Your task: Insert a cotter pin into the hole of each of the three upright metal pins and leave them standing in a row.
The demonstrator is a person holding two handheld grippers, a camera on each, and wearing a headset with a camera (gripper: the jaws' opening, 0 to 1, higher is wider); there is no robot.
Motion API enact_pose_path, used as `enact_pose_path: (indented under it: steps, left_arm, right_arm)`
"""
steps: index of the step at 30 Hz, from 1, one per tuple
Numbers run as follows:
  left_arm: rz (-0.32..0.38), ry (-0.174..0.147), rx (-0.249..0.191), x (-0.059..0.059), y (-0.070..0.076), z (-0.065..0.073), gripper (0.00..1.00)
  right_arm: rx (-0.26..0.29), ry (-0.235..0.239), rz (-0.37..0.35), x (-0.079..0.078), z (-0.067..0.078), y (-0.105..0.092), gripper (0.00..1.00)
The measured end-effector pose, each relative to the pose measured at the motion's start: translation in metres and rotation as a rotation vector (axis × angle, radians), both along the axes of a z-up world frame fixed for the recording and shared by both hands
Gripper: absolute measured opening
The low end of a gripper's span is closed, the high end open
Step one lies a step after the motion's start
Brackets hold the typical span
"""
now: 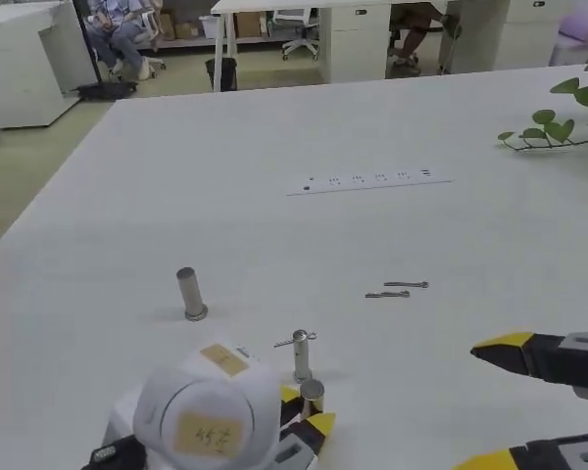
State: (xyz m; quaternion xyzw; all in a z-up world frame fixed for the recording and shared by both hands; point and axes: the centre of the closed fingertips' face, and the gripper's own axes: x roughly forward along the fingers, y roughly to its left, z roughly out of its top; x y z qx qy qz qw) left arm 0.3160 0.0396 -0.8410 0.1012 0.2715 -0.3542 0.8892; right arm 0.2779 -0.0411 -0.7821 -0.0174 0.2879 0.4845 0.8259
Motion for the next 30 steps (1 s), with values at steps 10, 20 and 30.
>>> enact_pose_path:
  steps: [10, 20, 30]
  left_arm:
    - [0.036, 0.007, -0.024, 0.002, 0.006, -0.001, 0.11]
    - [0.058, 0.033, -0.057, 0.003, 0.007, 0.0, 0.12]
    - [0.04, 0.073, -0.155, 0.001, 0.016, 0.016, 0.22]
  right_arm:
    - [-0.004, 0.001, 0.004, -0.001, -0.001, 0.002, 0.88]
    - [-0.001, 0.003, 0.006, -0.001, -0.001, 0.003, 0.88]
    - [0.001, 0.002, -0.001, -0.001, -0.001, 0.0, 0.88]
